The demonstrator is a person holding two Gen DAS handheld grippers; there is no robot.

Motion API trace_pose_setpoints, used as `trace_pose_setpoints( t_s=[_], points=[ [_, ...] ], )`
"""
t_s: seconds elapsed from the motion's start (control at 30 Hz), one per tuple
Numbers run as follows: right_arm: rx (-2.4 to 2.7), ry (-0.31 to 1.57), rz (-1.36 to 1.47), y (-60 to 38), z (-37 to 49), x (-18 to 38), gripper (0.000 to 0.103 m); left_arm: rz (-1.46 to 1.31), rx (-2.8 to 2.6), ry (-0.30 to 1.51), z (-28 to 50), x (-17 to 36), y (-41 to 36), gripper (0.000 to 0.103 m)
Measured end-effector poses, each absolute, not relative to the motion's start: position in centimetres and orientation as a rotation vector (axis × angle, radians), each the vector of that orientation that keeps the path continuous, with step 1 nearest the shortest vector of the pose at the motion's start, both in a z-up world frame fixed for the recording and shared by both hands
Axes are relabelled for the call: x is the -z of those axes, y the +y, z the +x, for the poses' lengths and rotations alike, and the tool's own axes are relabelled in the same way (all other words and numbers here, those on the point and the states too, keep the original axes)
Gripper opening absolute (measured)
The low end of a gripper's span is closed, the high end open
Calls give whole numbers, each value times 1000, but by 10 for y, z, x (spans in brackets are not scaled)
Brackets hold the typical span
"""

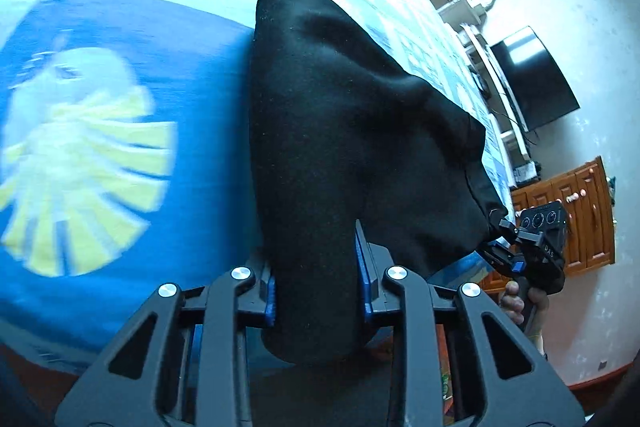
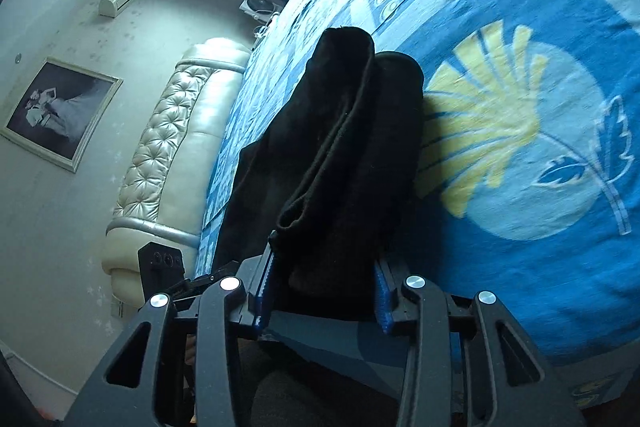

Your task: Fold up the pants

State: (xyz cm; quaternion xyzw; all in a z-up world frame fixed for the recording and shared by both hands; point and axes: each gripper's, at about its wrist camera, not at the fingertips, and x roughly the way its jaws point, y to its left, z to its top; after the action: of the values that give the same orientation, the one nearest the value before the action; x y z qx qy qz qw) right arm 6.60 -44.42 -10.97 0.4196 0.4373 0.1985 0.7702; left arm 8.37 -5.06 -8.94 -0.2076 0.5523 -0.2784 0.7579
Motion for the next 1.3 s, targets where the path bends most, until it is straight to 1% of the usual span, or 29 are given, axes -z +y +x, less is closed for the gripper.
trace_pose_setpoints(
  t_s=[0.23,0.4,0.6,0.73,0.8,0.83,0.87,0.9,0.93,0.97,1.0,1.03,1.07,1.13,1.3],
  points=[
    [-511,1007,874,-401,81,113,40,-423,530,1197,73,81,-15,28],
    [-531,1036,837,-385,85,115,40,-445,517,1189,66,85,4,28],
    [-513,1055,836,-394,80,128,38,-491,531,1175,63,90,1,29],
    [-531,1045,883,-396,78,137,36,-507,541,1172,63,92,1,33],
    [-532,1042,883,-396,78,136,37,-499,553,1158,63,91,1,36],
    [-533,1039,885,-396,78,134,38,-491,561,1145,62,89,3,41],
    [-541,1039,890,-394,78,133,44,-478,564,1128,60,86,4,44],
    [-548,1044,895,-395,77,131,50,-469,572,1117,59,84,5,49],
    [-564,1052,892,-395,76,128,54,-452,585,1103,58,81,9,56],
    [-580,1059,876,-395,75,125,61,-438,588,1090,57,78,11,66],
    [-590,1060,838,-395,72,119,67,-415,586,1061,54,72,16,71],
    [-588,1056,799,-395,70,114,68,-400,582,1031,53,67,23,78],
    [-582,1051,766,-396,68,110,71,-395,580,1003,52,62,28,79],
    [-574,1038,743,-399,72,103,72,-421,582,970,58,56,40,82],
    [-522,991,787,-410,106,100,72,-509,561,1018,103,67,52,83]
  ],
)
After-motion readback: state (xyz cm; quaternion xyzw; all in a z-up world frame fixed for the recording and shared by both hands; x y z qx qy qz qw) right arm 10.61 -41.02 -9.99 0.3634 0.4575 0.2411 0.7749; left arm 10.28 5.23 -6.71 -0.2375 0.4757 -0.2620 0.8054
